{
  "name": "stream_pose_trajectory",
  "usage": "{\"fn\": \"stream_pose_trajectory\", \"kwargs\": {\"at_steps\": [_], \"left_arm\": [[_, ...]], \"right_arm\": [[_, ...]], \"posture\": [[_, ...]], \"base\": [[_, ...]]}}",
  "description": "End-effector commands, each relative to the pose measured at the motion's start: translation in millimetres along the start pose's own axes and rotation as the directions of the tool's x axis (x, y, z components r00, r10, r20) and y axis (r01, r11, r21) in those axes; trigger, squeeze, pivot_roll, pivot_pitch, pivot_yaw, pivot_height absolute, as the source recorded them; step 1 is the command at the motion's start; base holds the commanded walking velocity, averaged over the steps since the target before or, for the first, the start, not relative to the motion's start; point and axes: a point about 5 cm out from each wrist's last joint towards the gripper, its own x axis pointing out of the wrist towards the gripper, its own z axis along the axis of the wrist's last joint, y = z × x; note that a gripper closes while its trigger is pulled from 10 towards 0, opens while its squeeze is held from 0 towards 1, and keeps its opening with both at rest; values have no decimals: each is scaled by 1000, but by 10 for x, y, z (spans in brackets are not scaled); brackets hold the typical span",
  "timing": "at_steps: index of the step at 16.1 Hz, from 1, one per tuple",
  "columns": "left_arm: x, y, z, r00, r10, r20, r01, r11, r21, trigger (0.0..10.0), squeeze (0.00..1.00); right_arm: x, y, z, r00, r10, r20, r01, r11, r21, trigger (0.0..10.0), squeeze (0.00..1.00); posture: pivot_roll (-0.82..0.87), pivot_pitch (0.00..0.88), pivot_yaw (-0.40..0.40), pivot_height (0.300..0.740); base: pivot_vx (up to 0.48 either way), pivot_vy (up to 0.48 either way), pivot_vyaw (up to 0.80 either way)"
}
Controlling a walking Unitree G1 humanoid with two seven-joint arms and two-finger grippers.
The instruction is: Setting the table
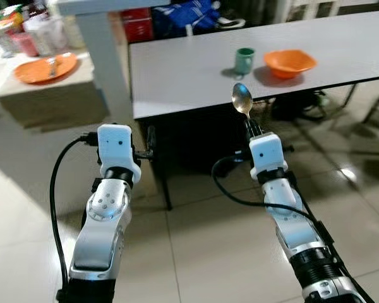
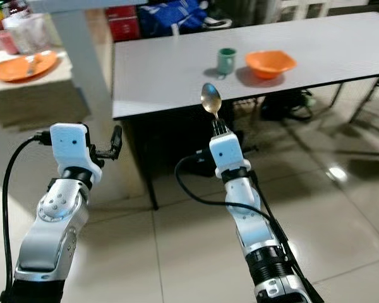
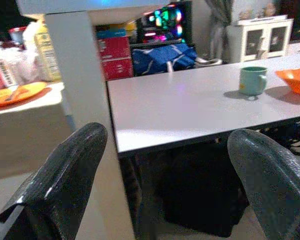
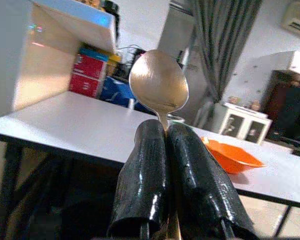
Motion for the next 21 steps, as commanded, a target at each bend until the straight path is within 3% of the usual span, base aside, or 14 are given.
{"fn": "stream_pose_trajectory", "kwargs": {"at_steps": [1, 21], "left_arm": [[4, 43, 22, 1000, 25, 11, -25, 1000, 1, 10000, 0], [92, 64, -7, 998, 57, -14, -57, 998, -16, 10000, 0]], "right_arm": [[31, 7, 47, 1000, 0, 17, 0, 1000, 0, 0, 133], [95, 0, 67, 1000, 4, 25, -4, 1000, -12, 0, 133]], "posture": [[-144, 0, 91, 740], [-152, 0, 89, 740]], "base": [[458, 0, 0], [457, 0, 0]]}}
